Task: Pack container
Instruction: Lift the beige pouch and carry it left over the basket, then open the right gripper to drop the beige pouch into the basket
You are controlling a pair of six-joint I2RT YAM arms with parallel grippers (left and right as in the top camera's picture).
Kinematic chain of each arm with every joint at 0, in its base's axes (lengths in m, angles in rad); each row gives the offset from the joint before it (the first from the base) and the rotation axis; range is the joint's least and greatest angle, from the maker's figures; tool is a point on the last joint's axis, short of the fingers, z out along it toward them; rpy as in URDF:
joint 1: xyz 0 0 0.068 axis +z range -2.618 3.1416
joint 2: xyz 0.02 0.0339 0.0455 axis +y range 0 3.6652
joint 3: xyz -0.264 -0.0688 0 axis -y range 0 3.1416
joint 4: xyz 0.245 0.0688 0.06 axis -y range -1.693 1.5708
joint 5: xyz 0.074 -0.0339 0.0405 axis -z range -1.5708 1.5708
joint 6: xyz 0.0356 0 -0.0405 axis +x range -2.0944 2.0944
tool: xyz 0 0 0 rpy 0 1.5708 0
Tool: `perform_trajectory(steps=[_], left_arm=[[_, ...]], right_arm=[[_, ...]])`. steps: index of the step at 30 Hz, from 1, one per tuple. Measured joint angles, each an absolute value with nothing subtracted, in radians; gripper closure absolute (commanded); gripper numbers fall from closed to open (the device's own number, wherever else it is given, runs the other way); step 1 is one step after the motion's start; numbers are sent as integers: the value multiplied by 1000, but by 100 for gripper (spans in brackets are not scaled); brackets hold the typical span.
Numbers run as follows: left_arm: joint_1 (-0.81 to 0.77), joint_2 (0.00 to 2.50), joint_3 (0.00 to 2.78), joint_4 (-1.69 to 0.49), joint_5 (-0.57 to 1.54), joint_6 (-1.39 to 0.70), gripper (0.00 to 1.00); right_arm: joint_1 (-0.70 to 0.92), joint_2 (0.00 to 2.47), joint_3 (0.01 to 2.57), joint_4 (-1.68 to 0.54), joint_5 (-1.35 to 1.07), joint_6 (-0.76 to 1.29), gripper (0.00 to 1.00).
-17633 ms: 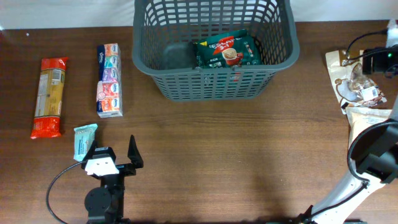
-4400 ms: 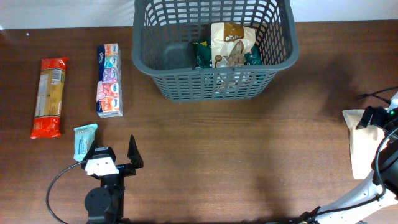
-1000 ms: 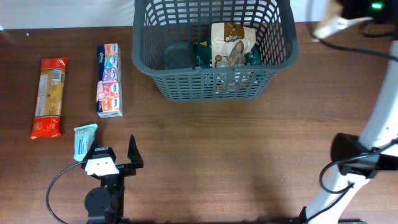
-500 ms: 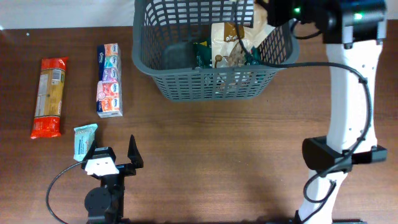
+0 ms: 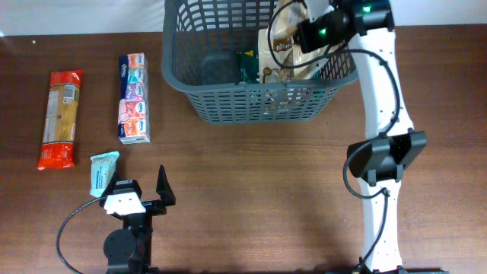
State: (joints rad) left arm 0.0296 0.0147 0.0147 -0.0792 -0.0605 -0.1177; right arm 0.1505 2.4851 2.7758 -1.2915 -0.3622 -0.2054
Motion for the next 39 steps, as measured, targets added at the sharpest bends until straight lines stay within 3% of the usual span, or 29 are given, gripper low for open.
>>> perform_trajectory(steps=[16, 17, 18, 21, 22, 26, 27, 39], left_arm=[[30, 15, 15, -79, -60, -118, 1], [30, 15, 14, -79, -60, -117, 1], [30, 15, 14, -79, -60, -118, 1], [30, 15, 15, -79, -60, -118, 1], [30, 15, 15, -79, -60, -118, 1], [30, 15, 15, -79, -61, -118, 1], [30, 15, 14, -79, -60, -118, 1], [30, 15, 15, -79, -60, -118, 1]], right_arm=[[150, 2492, 2639, -1309, -347, -205, 96], [150, 2492, 2638, -1308, -347, -205, 93], [150, 2492, 2638, -1308, -348, -207, 83], [150, 2492, 2638, -1309, -349, -201, 36], [150, 2492, 2638, -1308, -349, -203, 26], [152, 2492, 2638, -1309, -353, -202, 4], [152, 2492, 2638, -1307, -353, -207, 1], [151, 2478, 2770, -1322, -356, -208, 1]])
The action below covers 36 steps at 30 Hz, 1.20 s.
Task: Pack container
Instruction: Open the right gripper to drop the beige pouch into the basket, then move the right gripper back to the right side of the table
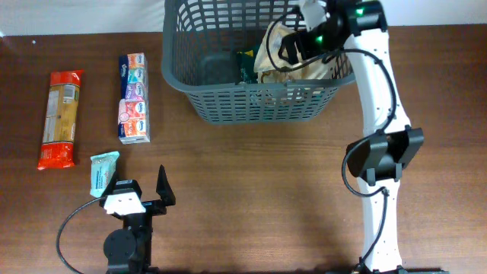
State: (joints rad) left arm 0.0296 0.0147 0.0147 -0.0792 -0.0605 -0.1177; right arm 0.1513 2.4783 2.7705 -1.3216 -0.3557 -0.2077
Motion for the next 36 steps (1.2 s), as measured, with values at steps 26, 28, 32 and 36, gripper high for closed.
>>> perform_trajectory(steps=[26, 28, 32, 36], left_arm=[[30, 15, 15, -79, -60, -118, 1], [30, 15, 15, -79, -61, -118, 1], [30, 15, 15, -79, -60, -118, 1], [30, 15, 15, -79, -61, -118, 1]], right_arm=[[-162, 1989, 3094, -1517, 271, -175, 1], [-229, 1992, 3059, -1532, 286, -152, 1], [-354, 2012, 2947, -1536, 288, -120, 1], [-451, 2051, 2786, -1518, 263, -75, 1]])
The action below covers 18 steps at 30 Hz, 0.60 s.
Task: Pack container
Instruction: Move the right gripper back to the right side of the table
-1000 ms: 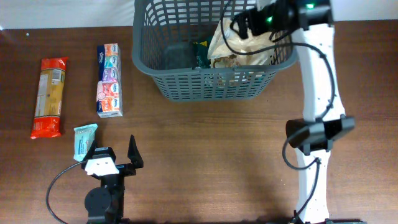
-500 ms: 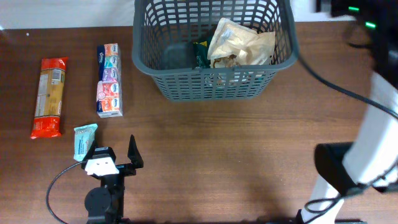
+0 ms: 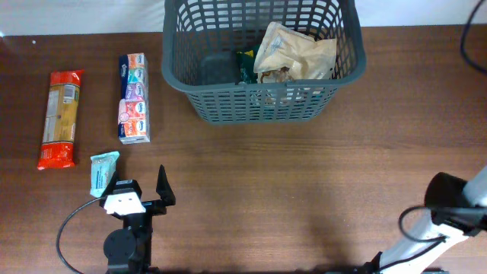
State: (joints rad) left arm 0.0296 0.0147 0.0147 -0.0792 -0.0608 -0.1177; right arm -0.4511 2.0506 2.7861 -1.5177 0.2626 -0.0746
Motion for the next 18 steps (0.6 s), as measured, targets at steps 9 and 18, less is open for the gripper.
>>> perform_trajectory(steps=[9, 18], left_arm=[[30, 15, 15, -79, -60, -118, 1], [30, 15, 15, -79, -61, -118, 1]], right_arm=[[-508, 2122, 2461, -1435, 200, -44, 1], [-506, 2122, 2444, -1416, 189, -34, 1]])
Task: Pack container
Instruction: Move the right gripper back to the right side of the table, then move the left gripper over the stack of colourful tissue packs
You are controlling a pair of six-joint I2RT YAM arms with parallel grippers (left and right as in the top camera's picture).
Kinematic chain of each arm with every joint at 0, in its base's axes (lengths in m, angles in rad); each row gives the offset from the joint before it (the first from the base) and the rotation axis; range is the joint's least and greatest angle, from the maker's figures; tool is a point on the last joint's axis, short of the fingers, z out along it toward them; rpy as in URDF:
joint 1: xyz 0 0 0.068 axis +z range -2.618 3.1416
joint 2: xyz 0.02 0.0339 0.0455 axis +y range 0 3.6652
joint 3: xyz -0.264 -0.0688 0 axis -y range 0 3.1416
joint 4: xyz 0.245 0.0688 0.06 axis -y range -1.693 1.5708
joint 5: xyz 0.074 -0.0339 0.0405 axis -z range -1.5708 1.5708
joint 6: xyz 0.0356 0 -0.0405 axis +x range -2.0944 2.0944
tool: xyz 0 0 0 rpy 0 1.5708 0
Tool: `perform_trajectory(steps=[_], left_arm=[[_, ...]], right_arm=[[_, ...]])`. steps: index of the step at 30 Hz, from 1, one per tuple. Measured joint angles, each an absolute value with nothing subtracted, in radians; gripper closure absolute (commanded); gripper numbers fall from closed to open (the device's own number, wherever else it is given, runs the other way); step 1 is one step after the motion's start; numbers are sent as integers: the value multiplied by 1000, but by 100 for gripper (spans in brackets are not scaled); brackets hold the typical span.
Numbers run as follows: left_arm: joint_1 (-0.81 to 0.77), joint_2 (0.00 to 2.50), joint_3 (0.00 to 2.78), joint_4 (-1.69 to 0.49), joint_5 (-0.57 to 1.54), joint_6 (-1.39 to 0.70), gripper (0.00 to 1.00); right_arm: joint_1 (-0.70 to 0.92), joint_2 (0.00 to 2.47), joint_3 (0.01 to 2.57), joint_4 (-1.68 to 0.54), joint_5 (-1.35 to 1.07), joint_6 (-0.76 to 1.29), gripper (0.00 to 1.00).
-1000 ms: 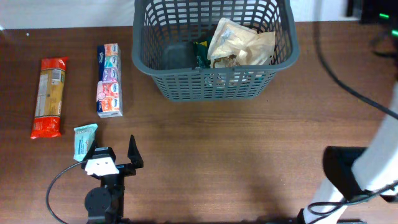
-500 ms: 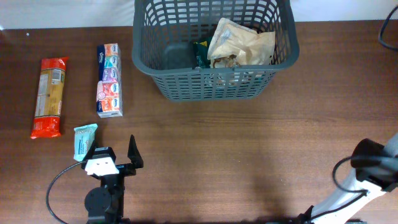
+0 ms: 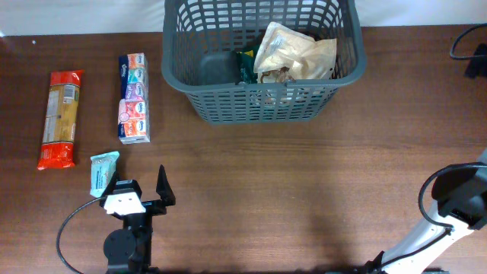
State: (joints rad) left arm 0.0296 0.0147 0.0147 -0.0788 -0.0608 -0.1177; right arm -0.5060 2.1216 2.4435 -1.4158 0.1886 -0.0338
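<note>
A grey mesh basket [image 3: 190, 76] stands at the back of the table. Inside it lie a tan snack bag [image 3: 293, 52] and a dark green packet [image 3: 245, 65]. On the table to the left are a red cracker pack [image 3: 60, 118], a multicolour tissue pack [image 3: 134, 97] and a small teal packet [image 3: 102, 171]. My left gripper [image 3: 141, 190] rests open at the front left, just right of the teal packet. Of the right arm only the base link [image 3: 456, 202] and a bit at the right edge [image 3: 475, 57] show; its gripper is out of view.
The brown table [image 3: 289, 183] stretches between the basket and the front edge. A black cable [image 3: 72, 228] loops beside the left arm's base. The right arm's white link runs along the lower right corner.
The right arm's base link has shifted slightly at the lower right, and a dark part of it now shows at the right edge. The basket, its contents and the left arm have not moved.
The right gripper was over the basket's right side, at the tan snack bag. Then it was lower, further left inside the basket with the bag. Then the bag lay in the basket and the arm had swung off to the right, where it stays.
</note>
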Motion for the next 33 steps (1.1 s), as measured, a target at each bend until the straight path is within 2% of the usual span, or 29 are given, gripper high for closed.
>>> perform_trajectory(steps=[13, 17, 25, 28, 33], left_arm=[[30, 15, 15, -75, -61, -118, 1], [30, 15, 11, 41, -51, -118, 1], [30, 15, 29, 64, 124, -118, 1], [30, 15, 115, 13, 177, -117, 1], [30, 66, 444, -169, 208, -39, 1]], right_arm=[[-506, 2122, 2444, -1416, 189, -33, 1], [-506, 2122, 2444, -1416, 188, -33, 1], [-506, 2122, 2444, -1416, 184, -33, 1], [-506, 2122, 2444, -1416, 184, -33, 1], [-506, 2122, 2444, -1415, 182, -33, 1]])
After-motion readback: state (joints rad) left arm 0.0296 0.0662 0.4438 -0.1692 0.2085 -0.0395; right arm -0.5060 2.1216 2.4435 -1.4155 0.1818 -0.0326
